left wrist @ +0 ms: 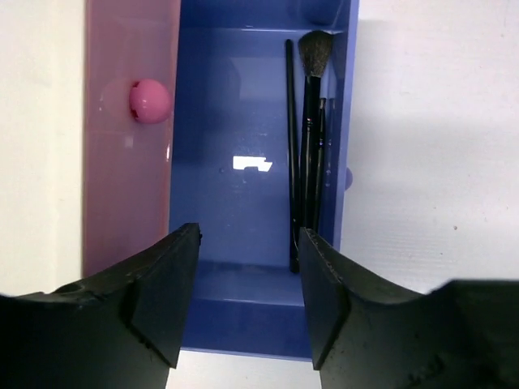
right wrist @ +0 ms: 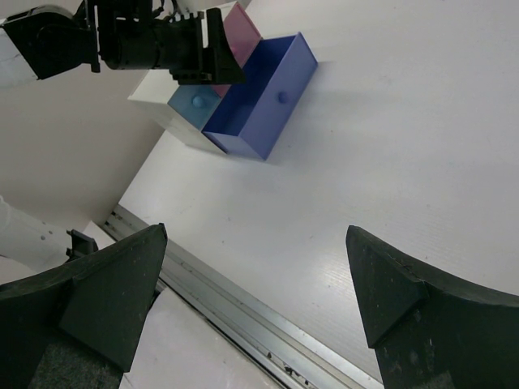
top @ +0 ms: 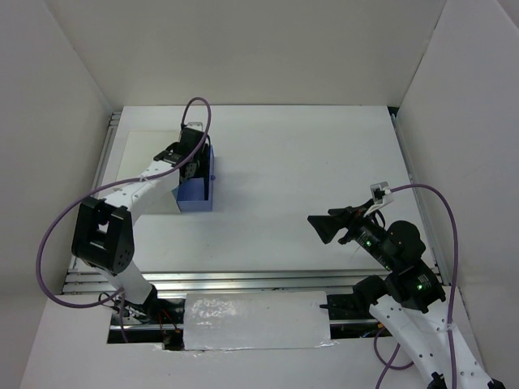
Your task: Organize the makeup
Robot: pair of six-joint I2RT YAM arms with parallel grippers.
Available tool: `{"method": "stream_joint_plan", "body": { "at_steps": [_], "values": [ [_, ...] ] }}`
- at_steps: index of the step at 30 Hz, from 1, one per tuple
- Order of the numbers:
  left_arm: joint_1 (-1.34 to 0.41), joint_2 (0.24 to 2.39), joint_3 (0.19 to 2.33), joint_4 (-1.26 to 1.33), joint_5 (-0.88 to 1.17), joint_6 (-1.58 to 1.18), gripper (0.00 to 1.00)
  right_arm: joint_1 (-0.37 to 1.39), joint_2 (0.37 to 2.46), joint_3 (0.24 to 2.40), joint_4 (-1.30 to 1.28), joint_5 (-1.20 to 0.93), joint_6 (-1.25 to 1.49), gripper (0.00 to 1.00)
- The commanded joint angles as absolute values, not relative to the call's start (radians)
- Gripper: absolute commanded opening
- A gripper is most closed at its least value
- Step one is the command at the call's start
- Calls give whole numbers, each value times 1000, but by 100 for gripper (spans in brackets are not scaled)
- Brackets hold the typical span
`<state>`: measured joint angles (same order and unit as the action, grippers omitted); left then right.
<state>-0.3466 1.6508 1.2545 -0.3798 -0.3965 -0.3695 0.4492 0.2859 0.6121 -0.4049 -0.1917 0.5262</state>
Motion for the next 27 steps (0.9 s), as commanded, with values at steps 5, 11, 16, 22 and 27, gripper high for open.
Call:
{"method": "stream_joint_plan", "body": {
  "at_steps": [5,11,16,22,27],
  "values": [
    [-451,1661,1345,-393,-358,-321,7,453,281,606,-356,-192,518,100],
    [-517,1793,1390,-382,-363,-311,0,453,288,601,-348,-198,522,100],
    [-517,1870,1407,-380,-431,-331,0,451,278,603,-362,-184,515,100],
    [-512,1945,1457,-443,-584,-353,0,451,282,603,-360,-189,514,100],
    [-496,1927,1434,-462,-658,-370,0,453,287,598,-350,-192,515,100]
  ]
}}
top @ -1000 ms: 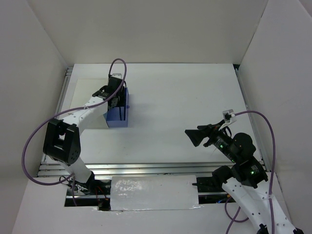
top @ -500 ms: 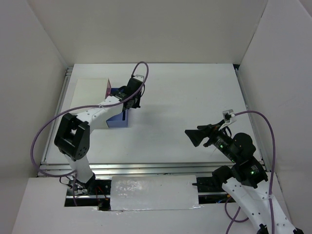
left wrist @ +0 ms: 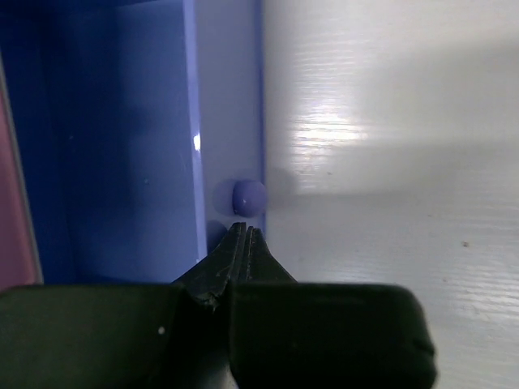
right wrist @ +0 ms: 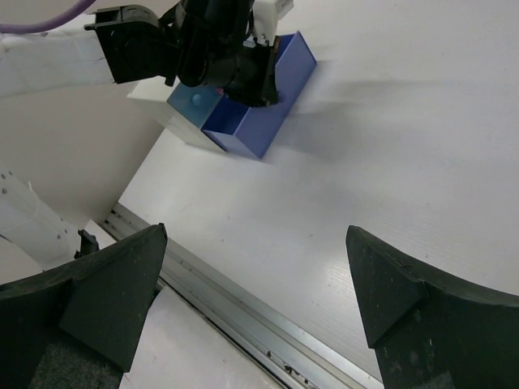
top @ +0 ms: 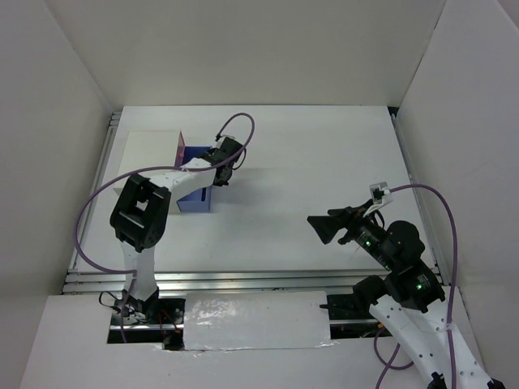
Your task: Organize the makeup
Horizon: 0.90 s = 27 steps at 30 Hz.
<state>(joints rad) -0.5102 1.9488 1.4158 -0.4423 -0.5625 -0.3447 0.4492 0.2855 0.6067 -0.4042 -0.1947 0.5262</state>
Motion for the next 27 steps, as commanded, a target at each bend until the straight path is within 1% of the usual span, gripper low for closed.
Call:
{"method": "stream_joint_plan", "body": {
  "at_steps": [1,9,19,27],
  "values": [
    [-483,1922,1430,-462,-670,-371,0,453,290,597,-348,-193,515,100],
    [-400,1908,1385,-423,-666,-370,0,454,313,592,-325,-210,522,100],
    [-356,1936,1404,-420,-710,-374,0,453,322,591,-318,-216,526,99],
    [-331,1905,1382,-433,-749,-379,0,453,322,584,-310,-218,531,99]
  ]
}}
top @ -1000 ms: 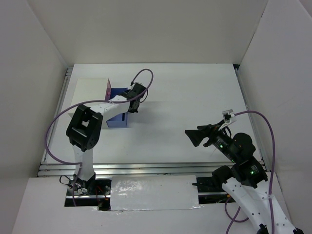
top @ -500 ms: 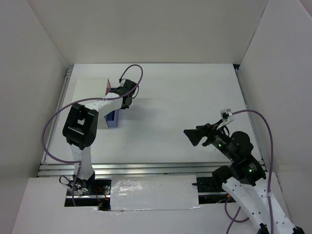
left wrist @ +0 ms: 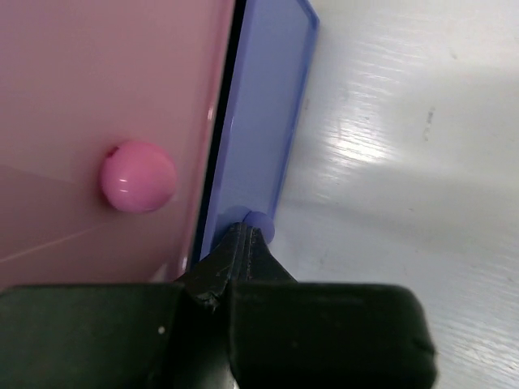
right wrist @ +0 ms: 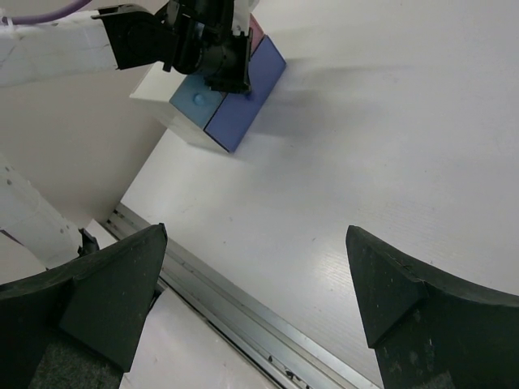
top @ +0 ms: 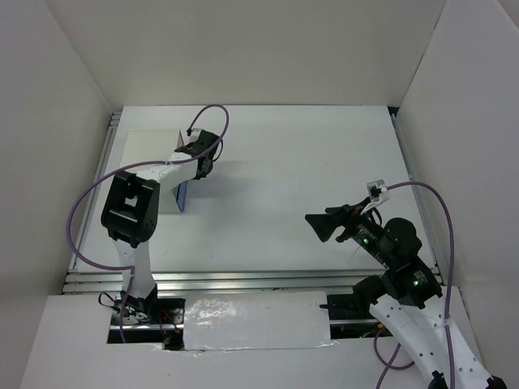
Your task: Organize the makeup
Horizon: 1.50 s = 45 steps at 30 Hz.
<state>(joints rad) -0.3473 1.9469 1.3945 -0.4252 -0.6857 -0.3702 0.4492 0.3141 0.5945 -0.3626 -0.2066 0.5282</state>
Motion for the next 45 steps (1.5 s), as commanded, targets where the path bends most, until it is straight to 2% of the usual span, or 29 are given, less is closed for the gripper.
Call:
{"method": "stream_joint_plan", "body": {
  "at_steps": [1,7,12,18,19,21,22,24,26,29,32,41,45],
  "values": [
    [-330,1899,1379,-434,-755,-382,0,451,322,584,-308,-219,532,99],
    [-324,1876,1365,-430,-727,-371,0,453,319,581,-308,-221,532,99],
    [-324,1864,1367,-442,-701,-374,6,453,311,581,-316,-218,532,99],
    [-354,1816,1361,-440,-638,-373,26,451,307,583,-318,-212,534,99],
    [-368,1798,1358,-437,-631,-371,33,451,308,583,-314,-212,534,99],
    [-423,1783,1359,-442,-609,-373,39,451,313,583,-308,-210,535,99],
    [-442,1764,1361,-443,-597,-377,48,453,314,581,-304,-212,535,99],
    [-495,1723,1358,-440,-563,-388,57,451,322,581,-292,-210,541,100],
    [-537,1675,1326,-420,-494,-397,99,451,330,583,-285,-181,563,100],
    [-560,1527,1240,-368,-423,-445,99,453,345,598,-308,-89,598,100],
    [-572,1355,1155,-360,-449,-500,99,453,360,615,-374,81,660,100],
    [-584,777,1011,-596,-687,-643,99,453,388,732,-514,228,634,100],
    [-592,631,1012,-768,-761,-657,99,451,376,796,-577,297,594,100]
  ]
}}
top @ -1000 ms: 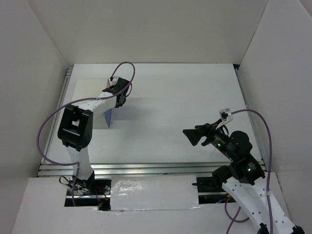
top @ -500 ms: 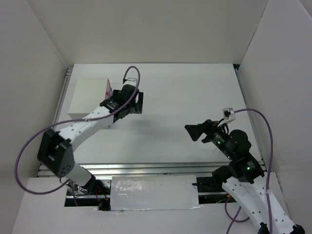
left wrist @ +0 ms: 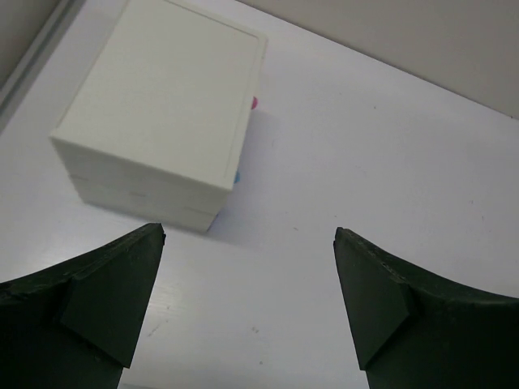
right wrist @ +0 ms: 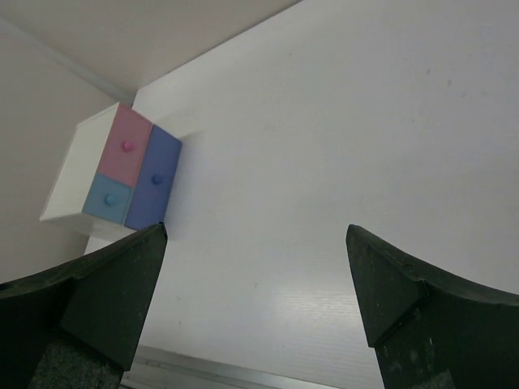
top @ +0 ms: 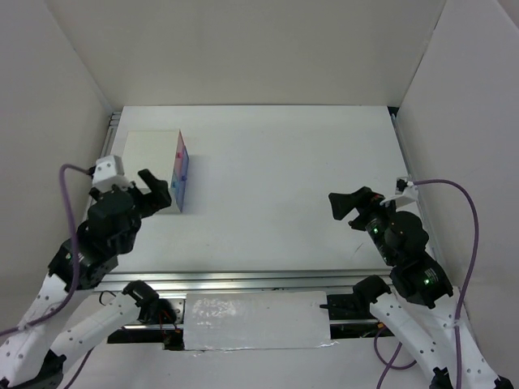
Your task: Organize the makeup
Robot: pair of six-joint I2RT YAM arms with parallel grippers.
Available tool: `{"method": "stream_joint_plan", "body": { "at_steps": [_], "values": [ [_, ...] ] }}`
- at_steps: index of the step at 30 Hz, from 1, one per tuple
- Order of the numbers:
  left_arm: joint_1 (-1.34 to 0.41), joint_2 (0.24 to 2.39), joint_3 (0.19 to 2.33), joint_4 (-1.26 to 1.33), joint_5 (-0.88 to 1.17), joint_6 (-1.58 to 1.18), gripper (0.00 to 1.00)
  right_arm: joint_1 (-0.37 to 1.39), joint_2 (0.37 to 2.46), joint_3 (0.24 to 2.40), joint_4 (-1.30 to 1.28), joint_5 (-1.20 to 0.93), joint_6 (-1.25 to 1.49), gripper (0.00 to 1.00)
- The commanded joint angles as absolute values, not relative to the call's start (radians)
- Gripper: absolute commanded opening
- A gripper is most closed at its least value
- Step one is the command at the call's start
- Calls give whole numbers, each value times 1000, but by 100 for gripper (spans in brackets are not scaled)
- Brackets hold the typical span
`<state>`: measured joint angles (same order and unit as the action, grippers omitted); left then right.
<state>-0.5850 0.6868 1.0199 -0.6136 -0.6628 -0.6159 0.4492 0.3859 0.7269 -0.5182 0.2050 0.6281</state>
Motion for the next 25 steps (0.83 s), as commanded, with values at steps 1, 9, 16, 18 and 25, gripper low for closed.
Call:
{"method": "stream_joint_plan", "body": {
  "at_steps": [1,9,16,18,25],
  "values": [
    [-592,602,1011,-796,-784,-655,99,453,376,808,-590,325,569,100],
    [-589,324,950,-910,-934,-716,99,469,353,876,-681,402,519,100],
    [-588,326,940,-905,-910,-709,99,540,368,937,-712,474,488,100],
    [-588,345,945,-911,-910,-712,99,557,373,950,-710,495,482,100],
    [-588,293,919,-864,-876,-690,99,561,391,945,-706,508,489,100]
  ]
}}
